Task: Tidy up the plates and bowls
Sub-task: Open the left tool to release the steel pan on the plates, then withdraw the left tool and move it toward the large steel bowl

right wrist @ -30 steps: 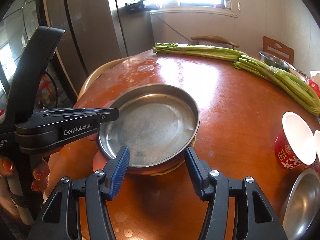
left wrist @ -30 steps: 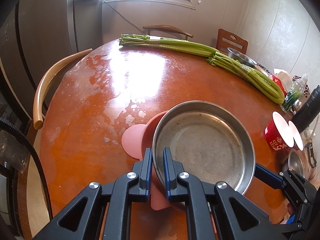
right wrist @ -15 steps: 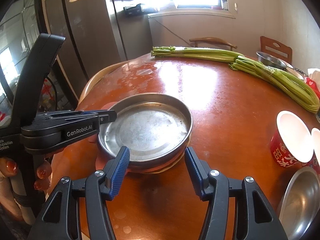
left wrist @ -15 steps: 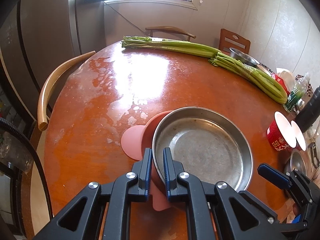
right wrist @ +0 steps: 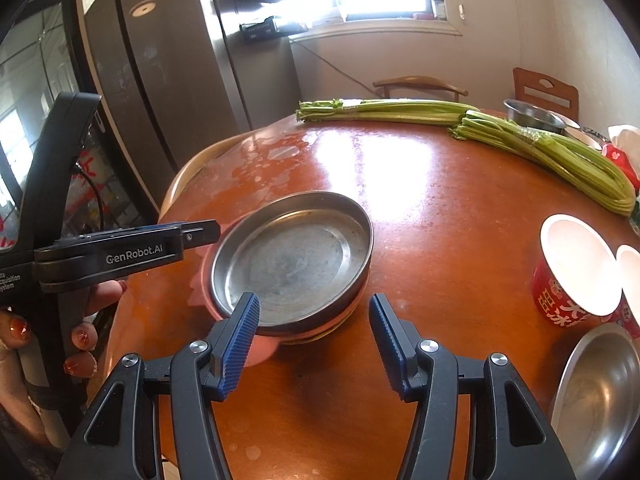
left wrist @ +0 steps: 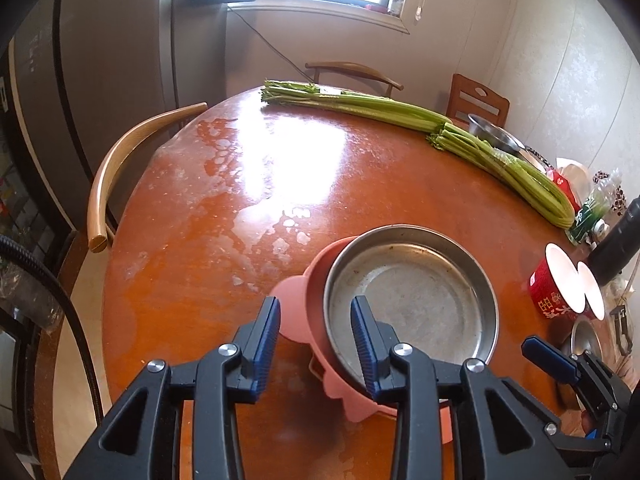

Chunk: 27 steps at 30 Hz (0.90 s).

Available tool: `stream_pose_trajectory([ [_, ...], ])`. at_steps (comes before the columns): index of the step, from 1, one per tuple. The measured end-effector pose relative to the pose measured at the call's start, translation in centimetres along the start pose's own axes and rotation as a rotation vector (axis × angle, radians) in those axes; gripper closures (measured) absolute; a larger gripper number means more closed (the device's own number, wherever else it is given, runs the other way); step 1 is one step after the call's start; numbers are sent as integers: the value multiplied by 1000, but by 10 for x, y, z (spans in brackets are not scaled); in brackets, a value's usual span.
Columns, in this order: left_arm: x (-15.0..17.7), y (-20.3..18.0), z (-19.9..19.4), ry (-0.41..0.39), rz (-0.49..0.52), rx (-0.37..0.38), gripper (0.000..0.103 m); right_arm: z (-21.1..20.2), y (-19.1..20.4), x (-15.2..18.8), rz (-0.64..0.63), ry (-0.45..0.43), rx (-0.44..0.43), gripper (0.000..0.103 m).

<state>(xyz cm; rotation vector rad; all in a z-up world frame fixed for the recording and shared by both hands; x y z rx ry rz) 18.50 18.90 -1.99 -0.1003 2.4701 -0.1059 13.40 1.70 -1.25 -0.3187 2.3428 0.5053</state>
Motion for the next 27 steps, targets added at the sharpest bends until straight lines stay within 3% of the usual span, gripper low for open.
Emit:
stream_pose_trajectory([
  [7,9,12,-6,6,-55,0,64,-11,-7,-2,17,-18,-10,43],
  [16,21,22,-1,18,-157,57,61,-14,-15,1,32,-15,-22,42],
  [27,23,8,27,74,-174,107,61,-3,-27,5,81,30,-49,37],
])
Point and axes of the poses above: each gripper's, at about its wrist camera, not at the fingertips, and z roughly the way its jaws point, y to its left, x to its underside, the point moved 3 cm from there along z, roughly the way its jaws point, and after that the axes turned 3 degrees about z, right-handed, at the moved point
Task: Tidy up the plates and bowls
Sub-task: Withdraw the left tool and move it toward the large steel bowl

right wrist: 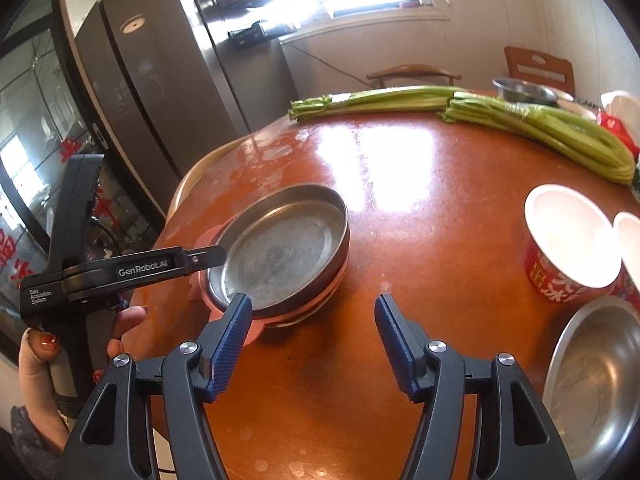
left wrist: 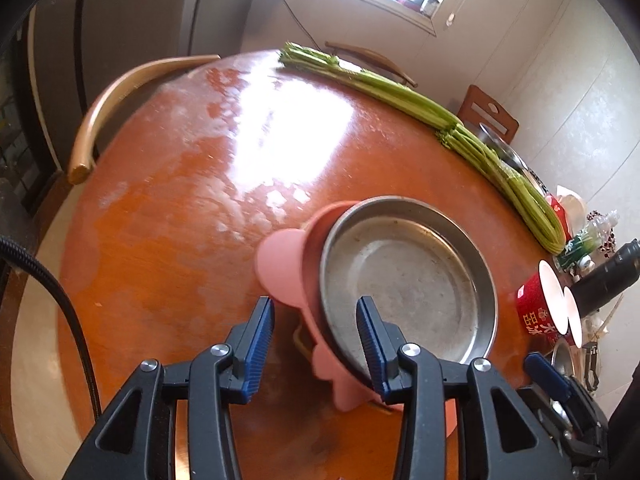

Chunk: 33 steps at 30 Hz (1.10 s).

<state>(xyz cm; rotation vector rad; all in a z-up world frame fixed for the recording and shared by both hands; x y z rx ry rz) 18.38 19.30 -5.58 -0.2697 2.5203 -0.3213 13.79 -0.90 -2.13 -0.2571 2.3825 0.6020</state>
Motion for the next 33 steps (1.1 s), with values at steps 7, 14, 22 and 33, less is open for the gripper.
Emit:
stream_pose_trajectory([
  [7,0,-20,14,-1,58,-57,60,10,-11,0,14,12,26,37],
  [14,-2,-40,25,15,87,-50,60,19,-22,0,25,36,41,37],
  [22,-6,-66,38,20,121,-55,59,14,-47,-7,65,15,67,36],
  [33,-9,-95,49,25,157,-65,59,0,-63,-15,93,-11,64,35],
])
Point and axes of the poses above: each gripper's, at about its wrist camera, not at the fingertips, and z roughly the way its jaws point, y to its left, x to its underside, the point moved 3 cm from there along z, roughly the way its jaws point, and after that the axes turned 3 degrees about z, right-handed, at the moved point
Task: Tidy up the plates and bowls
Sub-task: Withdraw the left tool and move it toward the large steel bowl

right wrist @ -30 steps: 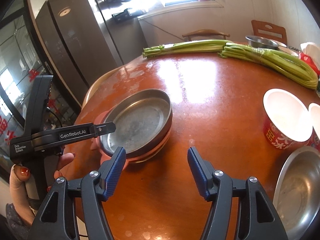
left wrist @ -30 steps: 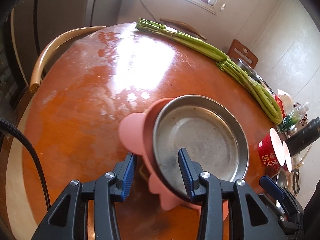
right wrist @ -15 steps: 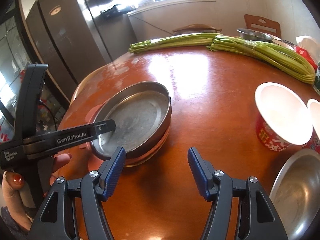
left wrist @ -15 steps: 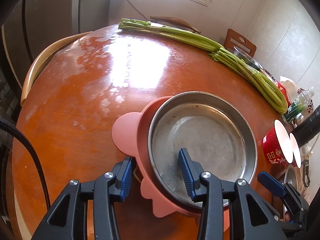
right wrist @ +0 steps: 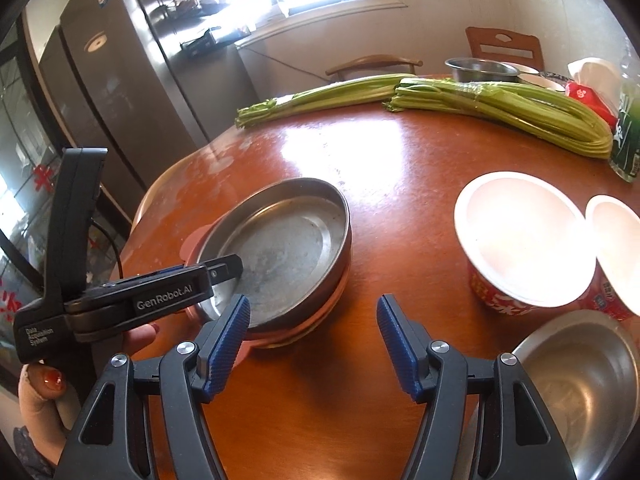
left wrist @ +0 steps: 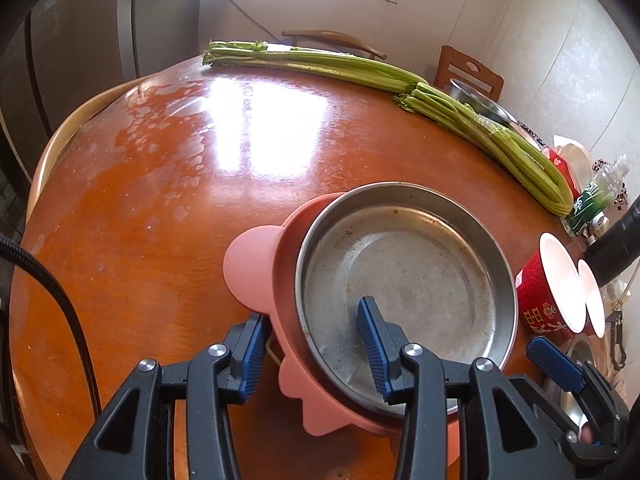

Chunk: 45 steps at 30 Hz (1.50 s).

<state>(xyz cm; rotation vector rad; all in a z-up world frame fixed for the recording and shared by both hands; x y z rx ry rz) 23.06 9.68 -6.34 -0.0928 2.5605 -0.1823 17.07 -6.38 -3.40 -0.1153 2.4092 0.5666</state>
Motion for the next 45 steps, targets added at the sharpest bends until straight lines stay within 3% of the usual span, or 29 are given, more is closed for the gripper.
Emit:
stream_pose_trajectory([
  [12,6,0,-10,-64,-11,-73,58,-8,-11,-2,-9,-22,38,33],
  [16,10,6,-25,-107,-21,-117,58,-10,-9,-3,-18,-31,41,33],
  [23,21,9,-66,-191,-43,-110,58,-27,-6,-4,-41,-62,28,32],
  [35,38,-50,-108,-250,54,-40,58,-91,-25,-5,-56,-182,83,32],
  [45,56,-118,-115,-249,151,28,58,-138,-77,9,-11,-229,177,32],
])
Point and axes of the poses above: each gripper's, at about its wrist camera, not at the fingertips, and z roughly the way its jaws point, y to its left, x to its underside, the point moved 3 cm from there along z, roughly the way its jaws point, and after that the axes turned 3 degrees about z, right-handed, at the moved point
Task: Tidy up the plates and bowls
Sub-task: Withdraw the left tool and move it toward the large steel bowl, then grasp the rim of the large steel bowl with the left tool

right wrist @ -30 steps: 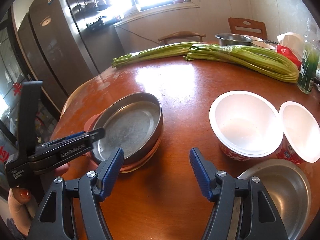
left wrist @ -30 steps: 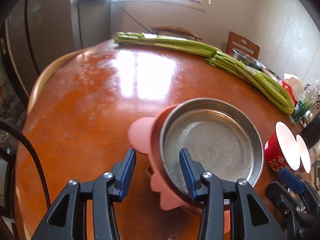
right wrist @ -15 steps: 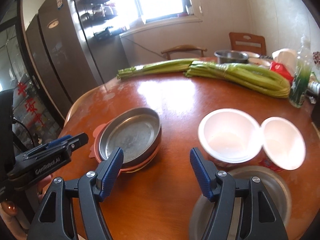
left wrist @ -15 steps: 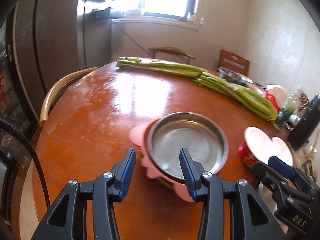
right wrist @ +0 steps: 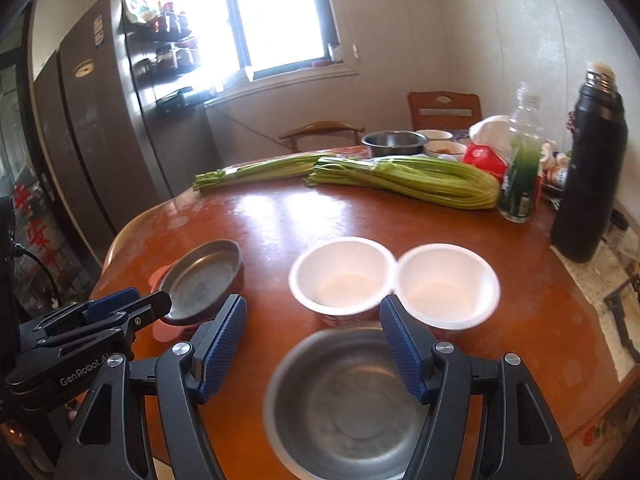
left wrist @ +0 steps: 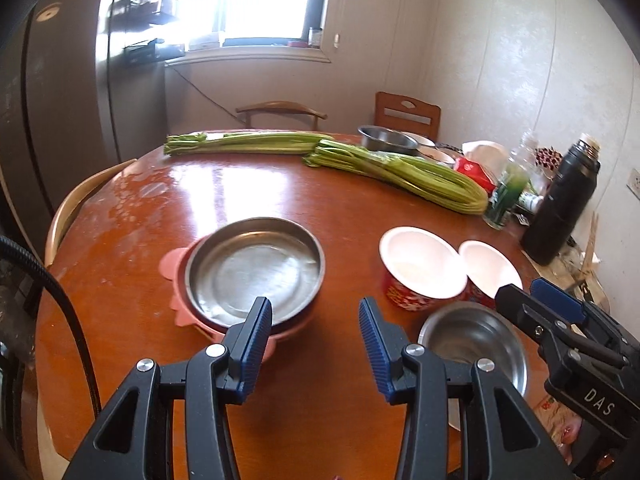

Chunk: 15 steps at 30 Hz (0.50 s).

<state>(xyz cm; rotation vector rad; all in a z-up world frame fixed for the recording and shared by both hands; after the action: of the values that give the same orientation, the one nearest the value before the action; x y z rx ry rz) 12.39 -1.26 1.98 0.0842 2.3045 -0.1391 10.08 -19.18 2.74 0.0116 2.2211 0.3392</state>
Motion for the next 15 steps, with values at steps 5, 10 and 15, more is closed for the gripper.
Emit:
stream_pose_trajectory([
  [5,3,-26,0,2,34,21,58,-13,-29,8,31,-3,22,32],
  [10,7,-49,6,22,61,52,58,-17,-49,20,44,19,42,32],
  [15,17,-66,16,61,90,88,58,-12,-64,35,63,60,37,31],
])
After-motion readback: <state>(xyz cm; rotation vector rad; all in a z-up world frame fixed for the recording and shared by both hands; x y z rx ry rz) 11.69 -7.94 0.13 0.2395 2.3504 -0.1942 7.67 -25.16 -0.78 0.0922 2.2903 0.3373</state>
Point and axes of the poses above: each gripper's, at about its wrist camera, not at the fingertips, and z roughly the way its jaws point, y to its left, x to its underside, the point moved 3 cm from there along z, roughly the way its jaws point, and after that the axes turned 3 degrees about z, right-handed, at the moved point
